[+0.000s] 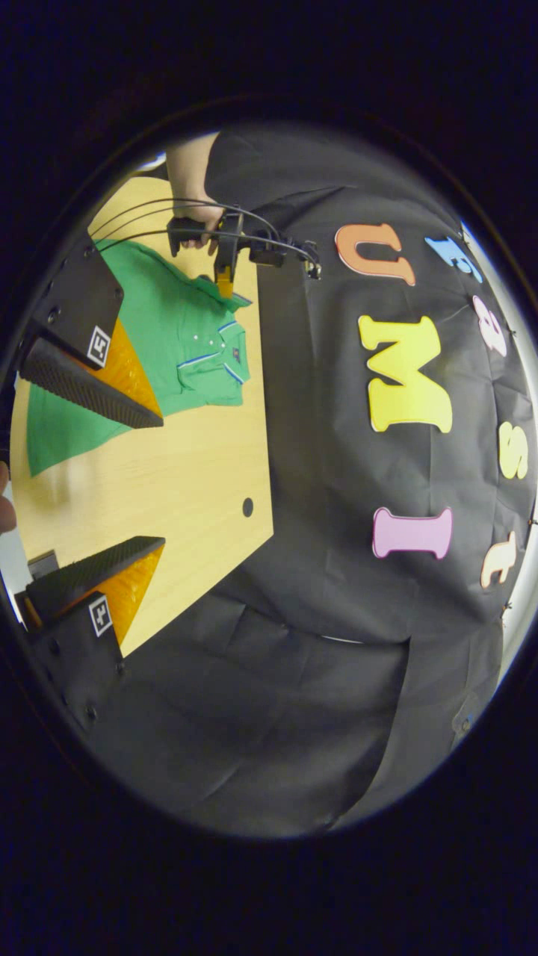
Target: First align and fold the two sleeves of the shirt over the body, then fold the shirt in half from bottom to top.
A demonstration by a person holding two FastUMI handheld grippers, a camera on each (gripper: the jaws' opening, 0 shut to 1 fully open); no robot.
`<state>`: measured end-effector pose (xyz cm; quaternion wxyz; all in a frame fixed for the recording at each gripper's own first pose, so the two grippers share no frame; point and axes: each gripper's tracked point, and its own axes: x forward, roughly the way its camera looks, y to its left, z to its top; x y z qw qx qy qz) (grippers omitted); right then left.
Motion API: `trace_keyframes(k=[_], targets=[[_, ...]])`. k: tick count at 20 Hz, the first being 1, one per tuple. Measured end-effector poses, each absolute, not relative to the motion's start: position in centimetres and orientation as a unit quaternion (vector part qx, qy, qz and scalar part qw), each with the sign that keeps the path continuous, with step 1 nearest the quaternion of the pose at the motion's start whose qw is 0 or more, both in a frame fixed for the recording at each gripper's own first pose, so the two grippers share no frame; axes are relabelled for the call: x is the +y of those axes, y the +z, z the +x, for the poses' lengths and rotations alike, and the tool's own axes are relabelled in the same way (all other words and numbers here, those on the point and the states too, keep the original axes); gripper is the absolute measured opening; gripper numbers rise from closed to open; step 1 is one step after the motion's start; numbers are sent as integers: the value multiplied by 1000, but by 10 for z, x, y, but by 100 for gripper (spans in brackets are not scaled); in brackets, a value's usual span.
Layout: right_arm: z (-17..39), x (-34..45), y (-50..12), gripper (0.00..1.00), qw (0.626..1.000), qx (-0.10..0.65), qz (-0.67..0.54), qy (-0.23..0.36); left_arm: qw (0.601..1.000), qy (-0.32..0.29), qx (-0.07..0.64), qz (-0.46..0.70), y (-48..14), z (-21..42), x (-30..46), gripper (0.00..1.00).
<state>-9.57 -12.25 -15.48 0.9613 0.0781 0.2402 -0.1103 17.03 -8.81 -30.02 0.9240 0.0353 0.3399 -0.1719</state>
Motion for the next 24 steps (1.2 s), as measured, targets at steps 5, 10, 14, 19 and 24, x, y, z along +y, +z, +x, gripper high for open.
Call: trace_keyframes(k=[5,10,14,19,24], targets=[[-96,-118,-155,94,963,236,79,-101,928,-154,337,33,-301,149,-86,98],[-84,-94,-163,92,967,244,68,-41,936,-128,328,6,-273,109,-56,98],[-73,-85,-182,94,961,269,68,6,936,-116,333,10,-260,56,-25,98],[-76,-73,-227,92,942,326,49,60,927,-97,360,35,-269,-27,16,98],[-95,-71,-265,95,921,376,25,95,904,-110,413,19,-289,-112,30,98]])
